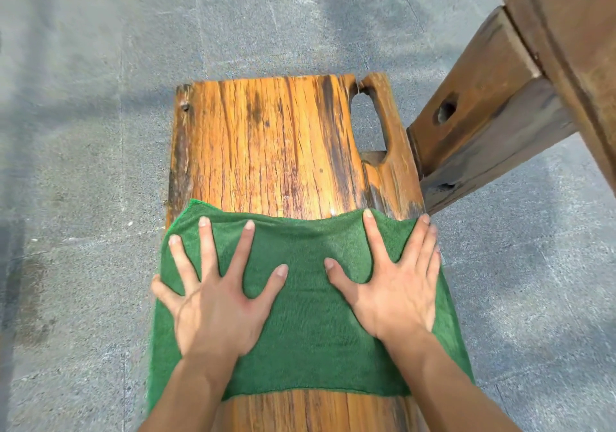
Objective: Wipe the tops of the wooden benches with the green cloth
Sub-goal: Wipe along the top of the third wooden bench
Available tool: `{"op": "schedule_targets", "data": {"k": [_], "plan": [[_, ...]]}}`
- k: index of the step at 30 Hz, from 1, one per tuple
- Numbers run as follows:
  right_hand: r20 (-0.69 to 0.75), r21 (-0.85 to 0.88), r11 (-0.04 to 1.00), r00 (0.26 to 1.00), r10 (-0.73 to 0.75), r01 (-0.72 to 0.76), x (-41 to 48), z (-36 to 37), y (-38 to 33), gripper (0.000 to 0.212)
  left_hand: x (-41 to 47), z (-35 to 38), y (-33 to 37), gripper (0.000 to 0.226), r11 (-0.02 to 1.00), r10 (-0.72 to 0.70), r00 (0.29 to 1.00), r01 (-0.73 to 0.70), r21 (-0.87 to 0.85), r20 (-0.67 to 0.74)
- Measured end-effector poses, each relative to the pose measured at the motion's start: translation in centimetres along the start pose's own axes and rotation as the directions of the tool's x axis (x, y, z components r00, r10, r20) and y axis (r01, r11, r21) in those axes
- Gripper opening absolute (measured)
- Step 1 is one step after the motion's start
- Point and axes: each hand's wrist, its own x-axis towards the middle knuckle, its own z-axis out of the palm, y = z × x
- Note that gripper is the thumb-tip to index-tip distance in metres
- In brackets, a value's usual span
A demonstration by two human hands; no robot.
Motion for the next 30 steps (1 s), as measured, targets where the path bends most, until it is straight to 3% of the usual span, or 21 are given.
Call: {"op": "schedule_targets", "data": {"k": [21, 30], "plan": [[-0.011, -0.024, 1.000, 1.000, 0.005, -0.005, 8.7, -0.9, -3.1, 0.106, 6.9, -1.0, 1.2, 0.080, 1.000, -0.023, 0.999, 0.023, -0.004, -0.031], [-0.019, -0.046, 0.998, 0.999, 0.040, -0.041, 13.5, -1.3, -5.0, 0.109, 13.9, -2.8, 2.7, 0.079, 0.998, 0.013, 0.997, -0.018, -0.056, -0.076]]}}
